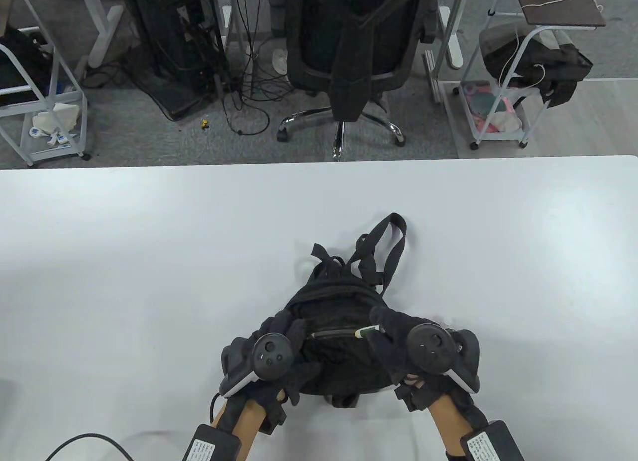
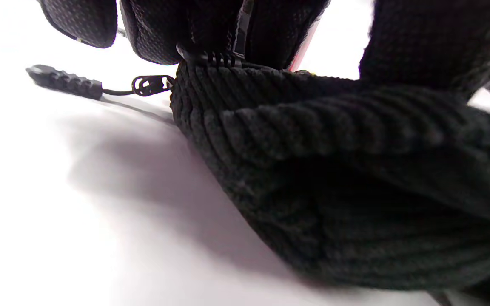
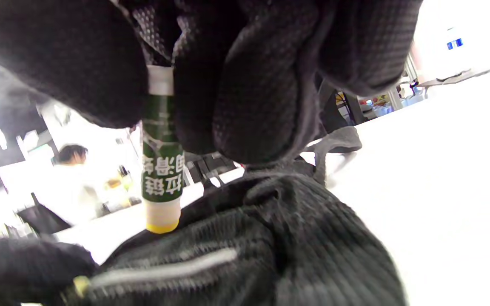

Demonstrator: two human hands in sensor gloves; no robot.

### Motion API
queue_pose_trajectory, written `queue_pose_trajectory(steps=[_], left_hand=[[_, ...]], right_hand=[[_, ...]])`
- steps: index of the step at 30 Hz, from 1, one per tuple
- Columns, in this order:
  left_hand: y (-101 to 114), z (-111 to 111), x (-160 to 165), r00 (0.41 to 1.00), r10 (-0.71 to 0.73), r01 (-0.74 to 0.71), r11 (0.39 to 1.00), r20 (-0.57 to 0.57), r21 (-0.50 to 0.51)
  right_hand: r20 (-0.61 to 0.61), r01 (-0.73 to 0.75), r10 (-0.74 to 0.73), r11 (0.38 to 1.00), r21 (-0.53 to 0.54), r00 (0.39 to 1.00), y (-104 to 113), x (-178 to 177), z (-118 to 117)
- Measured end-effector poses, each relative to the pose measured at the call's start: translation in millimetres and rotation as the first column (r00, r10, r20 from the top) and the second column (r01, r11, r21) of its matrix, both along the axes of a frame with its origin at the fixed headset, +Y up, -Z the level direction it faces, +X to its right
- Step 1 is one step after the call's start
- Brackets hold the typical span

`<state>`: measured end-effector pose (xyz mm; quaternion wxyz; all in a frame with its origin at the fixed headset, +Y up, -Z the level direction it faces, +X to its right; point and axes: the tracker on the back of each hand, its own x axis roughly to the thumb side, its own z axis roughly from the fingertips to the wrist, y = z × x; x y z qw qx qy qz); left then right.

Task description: Apply lubricant on backpack

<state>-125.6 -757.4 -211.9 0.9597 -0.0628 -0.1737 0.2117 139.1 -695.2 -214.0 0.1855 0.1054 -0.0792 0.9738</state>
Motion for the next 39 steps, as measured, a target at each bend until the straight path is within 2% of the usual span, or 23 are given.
queue_pose_trajectory(steps=[1,3,10,16,25,30,39], left_hand=[[0,0,0,1.0,-0.008,0.008,1.0,0.002,-0.003],[1,0,0,1.0,-0.014,0.014,1.0,0.003,-0.003],[0,0,0,1.0,-0.011,0.011,1.0,0.004,-0.009],[-1,0,1,1.0,-0.012,0.012,1.0,0.006,-0.015],[-1,0,1,1.0,-0.011,0.011,1.0,0.003,-0.022],[-1,0,1,1.0,-0.012,0.012,1.0,0.004,-0.026],[-1,0,1,1.0,-0.014,0.014,0.999,0.004,-0.032]], right_hand=[[0.01,-0.096,0.096,0.995,-0.003,0.995,2,-8,-1],[0.039,-0.191,0.19,0.981,0.031,0.981,4,-16,-1],[0.065,-0.268,0.266,0.963,0.028,0.962,-3,-24,-3],[0.039,-0.162,0.161,0.987,0.025,0.986,-15,-30,-7],[0.069,-0.252,0.249,0.966,0.05,0.966,-12,-25,-4],[0.064,-0.177,0.176,0.984,0.01,0.982,-17,-31,-11],[0.086,-0.211,0.209,0.977,0.015,0.974,-13,-23,-10]])
